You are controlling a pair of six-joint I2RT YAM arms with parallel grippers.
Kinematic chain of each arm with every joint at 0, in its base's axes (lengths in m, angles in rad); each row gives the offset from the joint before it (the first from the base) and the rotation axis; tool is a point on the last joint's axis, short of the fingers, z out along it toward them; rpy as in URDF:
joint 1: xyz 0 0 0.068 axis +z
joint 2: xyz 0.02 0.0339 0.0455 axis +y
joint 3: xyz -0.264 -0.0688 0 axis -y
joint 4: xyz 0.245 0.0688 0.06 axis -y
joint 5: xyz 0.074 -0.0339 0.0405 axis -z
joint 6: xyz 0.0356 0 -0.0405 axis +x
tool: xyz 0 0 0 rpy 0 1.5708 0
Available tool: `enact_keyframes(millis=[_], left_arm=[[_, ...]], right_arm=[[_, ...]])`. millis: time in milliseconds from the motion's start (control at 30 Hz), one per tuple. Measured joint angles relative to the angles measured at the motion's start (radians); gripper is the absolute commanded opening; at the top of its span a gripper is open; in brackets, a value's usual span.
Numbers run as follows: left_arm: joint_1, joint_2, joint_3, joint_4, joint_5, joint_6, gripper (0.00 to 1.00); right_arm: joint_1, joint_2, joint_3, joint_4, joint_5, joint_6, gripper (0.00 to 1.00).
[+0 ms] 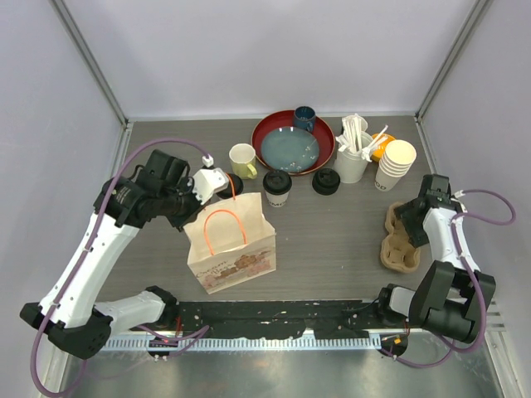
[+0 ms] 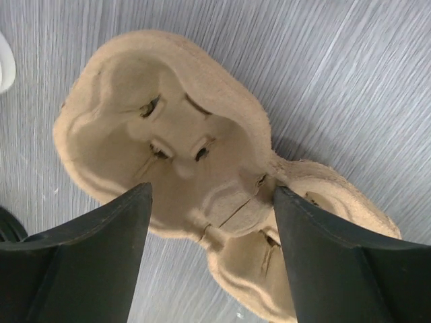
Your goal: Pack the takeout coffee
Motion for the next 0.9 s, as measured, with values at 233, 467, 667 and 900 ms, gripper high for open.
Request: enact_keyframes(millis=[233, 467, 667, 900], left_arm=[[-0.01, 0.0, 0.0, 0.0, -0.012, 0.0, 0.0], [-0.02, 0.002, 0.0, 0.0, -0.019, 0.003, 0.0], [-0.023, 0.002, 0.0, 0.0, -0.023, 0.003, 0.0], [-0.032, 0.002, 0.0, 0.0, -0.029, 0.004, 0.0]], right_arm=[[0.004, 0.0, 0.056, -0.159, -0.073, 0.05, 0.93], [0.002, 0.01, 0.069, -0.283, -0.107, 0.259, 0.93], [0.002, -0.068, 0.069, -0.293, -0.08, 0.443, 0.9], [0.0, -0.095, -0.014, -0.229, -0.03, 0.55, 0.84]])
